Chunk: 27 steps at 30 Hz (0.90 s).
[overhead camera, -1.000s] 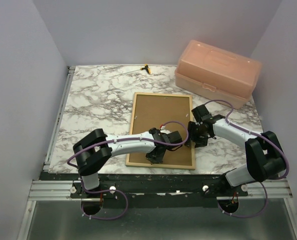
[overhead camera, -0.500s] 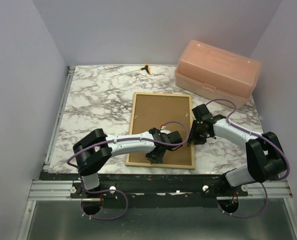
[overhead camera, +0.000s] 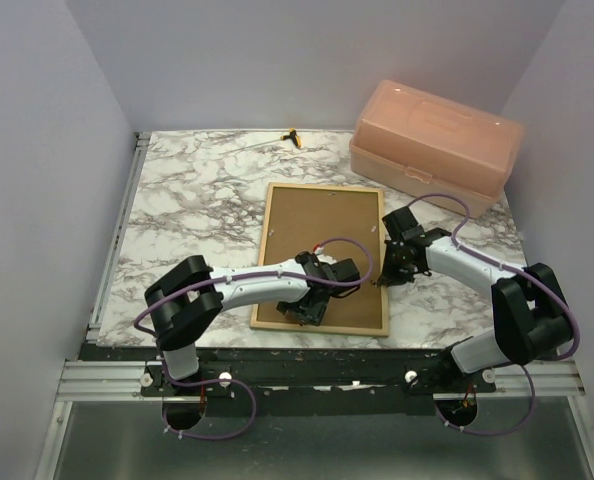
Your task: Put the photo into the frame
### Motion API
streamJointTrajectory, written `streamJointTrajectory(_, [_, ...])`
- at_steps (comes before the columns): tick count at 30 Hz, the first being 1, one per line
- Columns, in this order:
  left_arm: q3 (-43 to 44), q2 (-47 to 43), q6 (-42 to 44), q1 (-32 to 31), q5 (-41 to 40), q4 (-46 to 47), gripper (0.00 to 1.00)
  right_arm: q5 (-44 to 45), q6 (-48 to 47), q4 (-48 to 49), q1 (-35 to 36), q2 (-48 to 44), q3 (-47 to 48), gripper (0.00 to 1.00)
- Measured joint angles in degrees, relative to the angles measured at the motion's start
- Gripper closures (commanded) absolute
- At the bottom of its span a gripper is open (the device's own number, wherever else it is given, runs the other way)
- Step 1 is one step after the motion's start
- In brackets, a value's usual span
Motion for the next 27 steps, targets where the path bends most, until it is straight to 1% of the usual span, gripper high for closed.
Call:
streamJointTrajectory(4, [0.00, 0.13, 0.00, 0.94, 0.00, 0.09, 0.49, 0.04, -0.20, 0.31, -0.02, 0.17, 0.11, 1.00])
streamJointTrajectory(8, [-0.31, 0.17, 0.07, 1.81, -0.02, 0.46, 0.61, 0.35, -0.17, 0.81, -0.02, 0.39, 0.26, 1.00])
streamJointTrajectory(9, [-0.46, 0.13, 0.07, 1.92, 0.02, 0.87, 0.62, 0.35, -0.15, 0.92, -0.02, 0.50, 0.33, 1.00])
streamJointTrajectory(19, [-4.00, -2.62, 0.11, 5.31, 0.09, 5.53, 0.63, 0.44, -0.09, 2.16, -0.02, 1.79, 1.27, 1.00])
streamJointTrajectory(23, [-5.55, -3.80, 1.05, 8.22, -0.48, 7.34, 0.63, 0.48, 0.33, 3.13, -0.02, 2.32, 1.57, 1.00])
streamJointTrajectory(27, [-7.23, -4.28, 2.40, 12.90, -2.47, 6.91, 0.63, 0.50, 0.35, 3.02, -0.02, 2.54, 1.77, 1.00])
